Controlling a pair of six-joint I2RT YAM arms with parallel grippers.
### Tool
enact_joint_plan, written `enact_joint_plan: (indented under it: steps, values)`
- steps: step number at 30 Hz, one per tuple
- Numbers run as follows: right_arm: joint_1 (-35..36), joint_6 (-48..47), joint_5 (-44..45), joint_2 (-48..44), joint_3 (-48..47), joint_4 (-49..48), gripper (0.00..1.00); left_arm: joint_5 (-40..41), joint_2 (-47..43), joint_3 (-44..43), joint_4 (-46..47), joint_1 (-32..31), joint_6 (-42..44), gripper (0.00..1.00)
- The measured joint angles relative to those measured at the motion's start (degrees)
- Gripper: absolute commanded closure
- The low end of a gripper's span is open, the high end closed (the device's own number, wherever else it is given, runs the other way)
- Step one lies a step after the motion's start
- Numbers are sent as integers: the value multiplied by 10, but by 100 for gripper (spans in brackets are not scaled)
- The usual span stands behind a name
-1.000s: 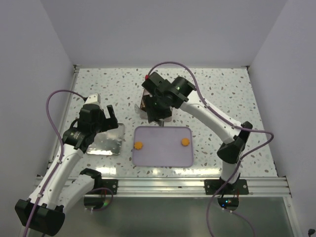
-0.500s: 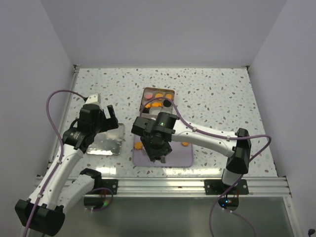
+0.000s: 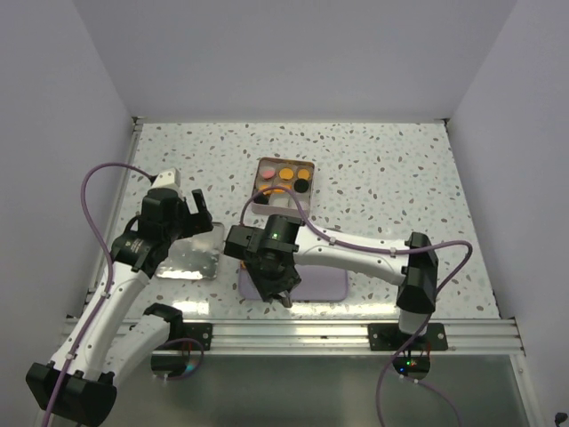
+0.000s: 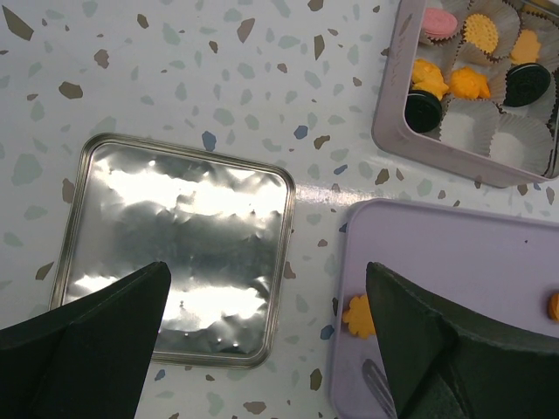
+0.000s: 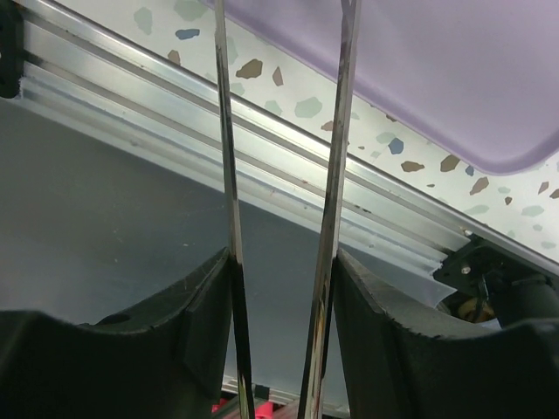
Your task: Pack the cookies
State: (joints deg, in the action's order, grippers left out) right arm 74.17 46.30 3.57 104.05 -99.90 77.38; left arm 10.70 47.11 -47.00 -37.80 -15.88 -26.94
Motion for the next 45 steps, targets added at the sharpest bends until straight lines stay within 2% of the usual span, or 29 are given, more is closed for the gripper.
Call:
enact_joint_plan:
  steps: [15, 29, 38, 45]
  values:
    - [-1, -27, 6, 81, -87, 2, 49, 0, -1, 0, 0, 0, 0, 0]
    - [-38, -45, 15, 101, -94, -1, 49, 0, -1, 0, 0, 0, 0, 0]
    - [-45, -52, 11, 101, -95, -1, 63, 0, -1, 0, 0, 0, 0, 0]
    - [-53, -55, 8, 101, -91, -2, 64, 0, 0, 0, 0, 0, 0, 0]
